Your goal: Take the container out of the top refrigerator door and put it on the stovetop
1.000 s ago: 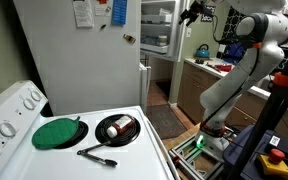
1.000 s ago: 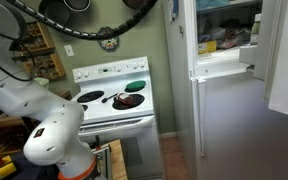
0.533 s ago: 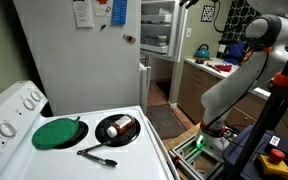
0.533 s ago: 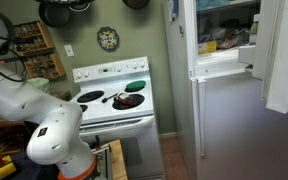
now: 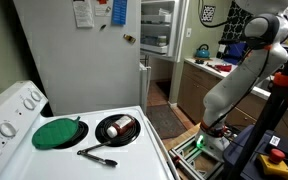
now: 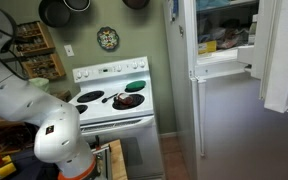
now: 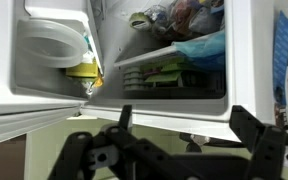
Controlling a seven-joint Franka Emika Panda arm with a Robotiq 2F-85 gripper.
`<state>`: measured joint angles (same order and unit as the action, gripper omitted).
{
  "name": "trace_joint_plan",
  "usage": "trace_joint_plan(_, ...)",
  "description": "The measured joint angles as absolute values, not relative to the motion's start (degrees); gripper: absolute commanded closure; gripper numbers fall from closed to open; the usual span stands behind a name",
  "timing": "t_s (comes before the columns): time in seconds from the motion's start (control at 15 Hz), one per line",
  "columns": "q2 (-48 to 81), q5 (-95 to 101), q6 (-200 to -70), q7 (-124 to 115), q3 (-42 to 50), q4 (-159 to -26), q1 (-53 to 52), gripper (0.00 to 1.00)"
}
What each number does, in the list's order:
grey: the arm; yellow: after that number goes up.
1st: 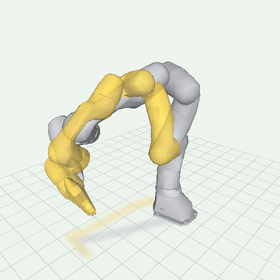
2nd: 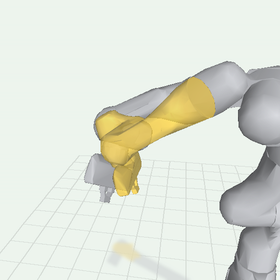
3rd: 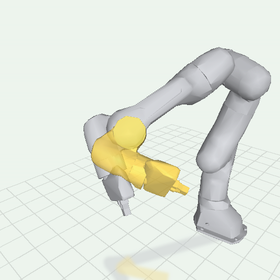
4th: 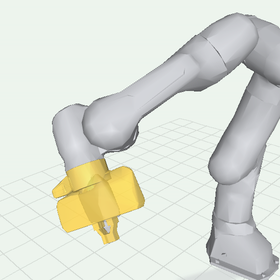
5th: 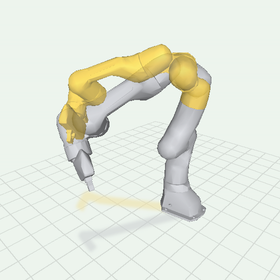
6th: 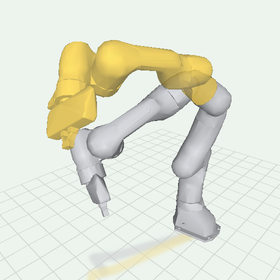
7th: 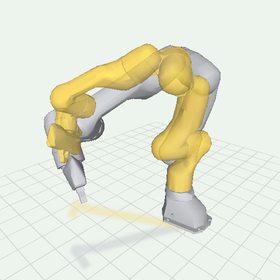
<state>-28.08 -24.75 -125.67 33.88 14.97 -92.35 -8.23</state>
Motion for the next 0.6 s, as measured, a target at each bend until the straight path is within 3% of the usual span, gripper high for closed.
trace_joint_plan(0.6,-20.45,-24.48,-132.56,33.82,15.26,-90.41,-7.54,0.0)
